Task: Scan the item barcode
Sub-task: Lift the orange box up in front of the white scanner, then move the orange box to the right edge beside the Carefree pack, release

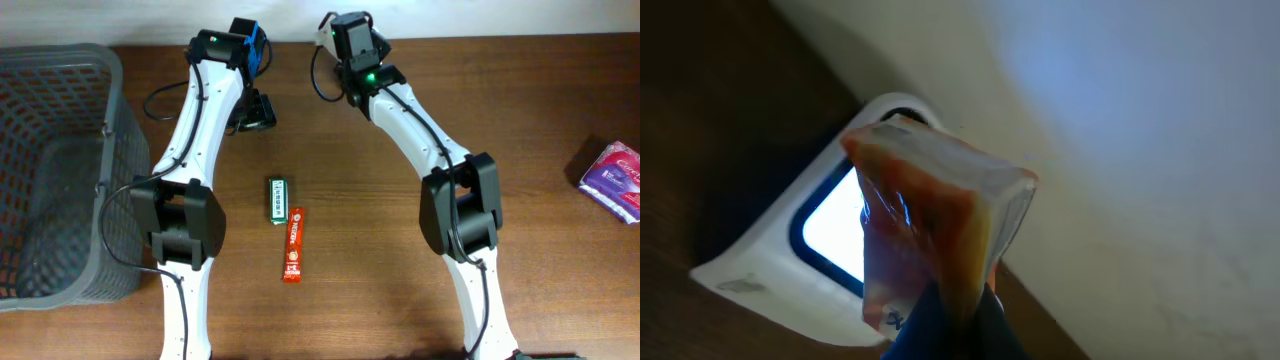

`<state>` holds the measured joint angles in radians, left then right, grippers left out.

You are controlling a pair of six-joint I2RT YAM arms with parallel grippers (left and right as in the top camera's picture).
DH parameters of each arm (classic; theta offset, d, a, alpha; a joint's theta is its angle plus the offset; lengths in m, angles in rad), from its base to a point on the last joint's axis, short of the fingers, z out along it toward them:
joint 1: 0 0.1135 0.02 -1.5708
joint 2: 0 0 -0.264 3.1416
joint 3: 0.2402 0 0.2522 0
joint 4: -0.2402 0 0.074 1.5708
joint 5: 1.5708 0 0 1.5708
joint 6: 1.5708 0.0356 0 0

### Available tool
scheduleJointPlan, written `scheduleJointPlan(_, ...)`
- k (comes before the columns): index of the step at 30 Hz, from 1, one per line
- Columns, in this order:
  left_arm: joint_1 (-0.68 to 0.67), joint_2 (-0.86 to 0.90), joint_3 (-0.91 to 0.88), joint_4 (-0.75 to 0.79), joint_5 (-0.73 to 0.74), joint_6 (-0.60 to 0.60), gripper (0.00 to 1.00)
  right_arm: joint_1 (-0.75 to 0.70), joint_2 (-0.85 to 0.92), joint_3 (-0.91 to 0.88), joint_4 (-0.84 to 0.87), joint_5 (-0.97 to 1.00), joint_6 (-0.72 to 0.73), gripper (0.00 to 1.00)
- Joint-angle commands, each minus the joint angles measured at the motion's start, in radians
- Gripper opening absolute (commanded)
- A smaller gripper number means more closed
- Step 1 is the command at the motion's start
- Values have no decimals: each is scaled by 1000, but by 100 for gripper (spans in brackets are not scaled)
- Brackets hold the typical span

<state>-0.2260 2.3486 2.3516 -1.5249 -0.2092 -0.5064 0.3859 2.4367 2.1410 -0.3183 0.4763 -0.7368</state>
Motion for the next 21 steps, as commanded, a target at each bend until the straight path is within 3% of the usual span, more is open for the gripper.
scheduleJointPlan(1,6,0,-2,-1,3,-5,99,-5,19,9,14,-13,12,4)
scheduleJointPlan(3,6,0,-2,-1,3,-5,99,-12,19,9,18,12,16,4)
scheduleJointPlan(7,6,0,-2,-1,3,-5,99,-44,11,10,84,248,146,4)
scheduleJointPlan(9,6,0,-2,-1,3,-5,99,-93,-8,10,77,373,280,4)
scheduleJointPlan(11,6,0,-2,-1,3,-5,99,-171,-51,10,-45,418,470,4)
scheduleJointPlan(14,6,0,-2,-1,3,-5,99,-373,-134,10,-389,261,916,4)
scheduleJointPlan(16,6,0,-2,-1,3,-5,99,-524,-147,10,-552,82,1102,4)
scheduleJointPlan(19,6,0,-2,-1,3,-5,99,-700,-140,6,-661,-228,1116,4)
scheduleJointPlan(21,6,0,-2,-1,3,-5,99,-773,-140,6,-697,-298,1115,4)
